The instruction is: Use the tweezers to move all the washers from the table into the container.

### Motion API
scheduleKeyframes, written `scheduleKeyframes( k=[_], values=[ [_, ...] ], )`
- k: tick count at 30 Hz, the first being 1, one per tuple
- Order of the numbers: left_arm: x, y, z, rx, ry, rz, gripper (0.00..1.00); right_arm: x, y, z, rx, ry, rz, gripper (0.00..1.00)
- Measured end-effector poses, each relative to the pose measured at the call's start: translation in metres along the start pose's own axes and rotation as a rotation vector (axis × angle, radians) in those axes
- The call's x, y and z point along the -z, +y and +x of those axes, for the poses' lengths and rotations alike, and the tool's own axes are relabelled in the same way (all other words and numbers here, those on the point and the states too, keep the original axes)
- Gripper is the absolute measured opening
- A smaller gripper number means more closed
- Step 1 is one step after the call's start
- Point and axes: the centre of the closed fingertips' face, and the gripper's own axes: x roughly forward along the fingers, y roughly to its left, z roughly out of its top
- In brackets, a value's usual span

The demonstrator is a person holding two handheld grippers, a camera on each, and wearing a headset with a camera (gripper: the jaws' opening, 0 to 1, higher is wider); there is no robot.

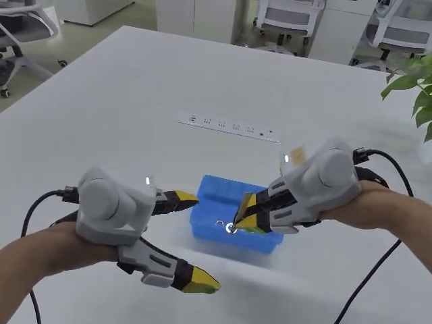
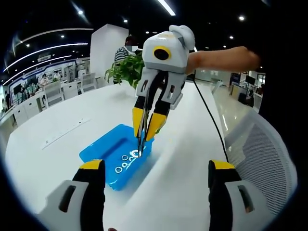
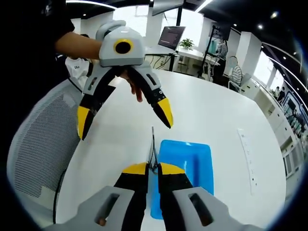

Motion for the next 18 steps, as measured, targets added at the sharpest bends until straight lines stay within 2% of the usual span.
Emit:
scheduleKeyframes(
  k=[8,18],
  values=[
    [-0.004,0.005,-0.002,-0.008,-0.025,-0.014,0.99,0.005,-0.018,-0.002,0.031,0.004,-0.002,0.08],
    [-0.006,0.013,-0.002,-0.022,-0.032,-0.014,0.99,0.015,-0.034,0.009,0.039,0.012,0.000,0.08]
  ],
)
